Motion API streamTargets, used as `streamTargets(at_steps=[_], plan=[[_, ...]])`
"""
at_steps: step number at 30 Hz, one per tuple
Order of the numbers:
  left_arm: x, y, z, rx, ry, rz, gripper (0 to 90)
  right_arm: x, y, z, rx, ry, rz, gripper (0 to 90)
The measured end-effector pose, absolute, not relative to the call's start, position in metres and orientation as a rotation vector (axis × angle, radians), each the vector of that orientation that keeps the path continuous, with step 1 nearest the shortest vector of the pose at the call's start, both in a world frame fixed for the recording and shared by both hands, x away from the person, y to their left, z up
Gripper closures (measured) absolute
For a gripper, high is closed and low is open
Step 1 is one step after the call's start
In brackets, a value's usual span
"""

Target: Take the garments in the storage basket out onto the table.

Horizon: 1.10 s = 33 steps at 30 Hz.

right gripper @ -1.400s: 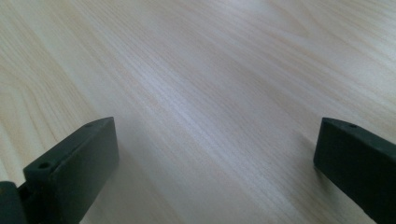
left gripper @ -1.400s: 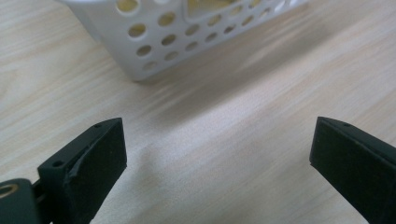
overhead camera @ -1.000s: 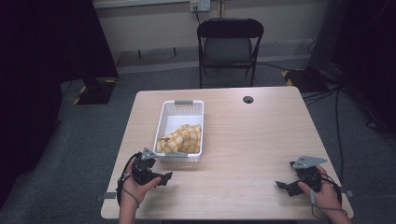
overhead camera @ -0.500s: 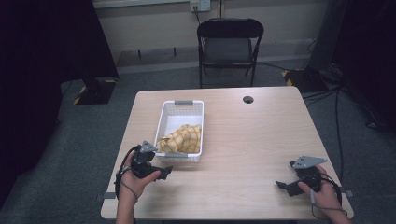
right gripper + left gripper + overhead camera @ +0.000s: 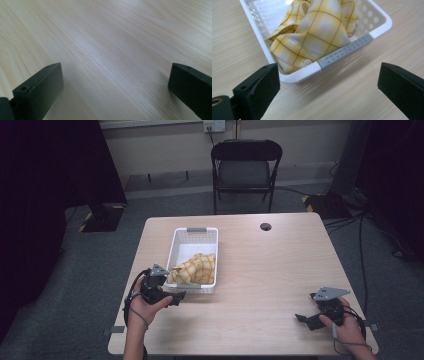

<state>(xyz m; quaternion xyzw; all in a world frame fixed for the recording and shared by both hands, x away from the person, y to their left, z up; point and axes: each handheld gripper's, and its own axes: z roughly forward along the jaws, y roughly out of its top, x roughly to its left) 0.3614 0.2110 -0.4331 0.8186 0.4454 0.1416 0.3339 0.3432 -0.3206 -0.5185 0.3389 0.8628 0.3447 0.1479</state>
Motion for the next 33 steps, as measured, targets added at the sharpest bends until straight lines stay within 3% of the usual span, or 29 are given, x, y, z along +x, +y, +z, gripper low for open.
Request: streamTargets(at_steps=[33], plan=[[0.398, 0.184, -0.42, 2.136, 1.114, 0.39, 3.8, 0.343, -0.321, -0.518, 0.975, 2.482, 0.992, 0.0]])
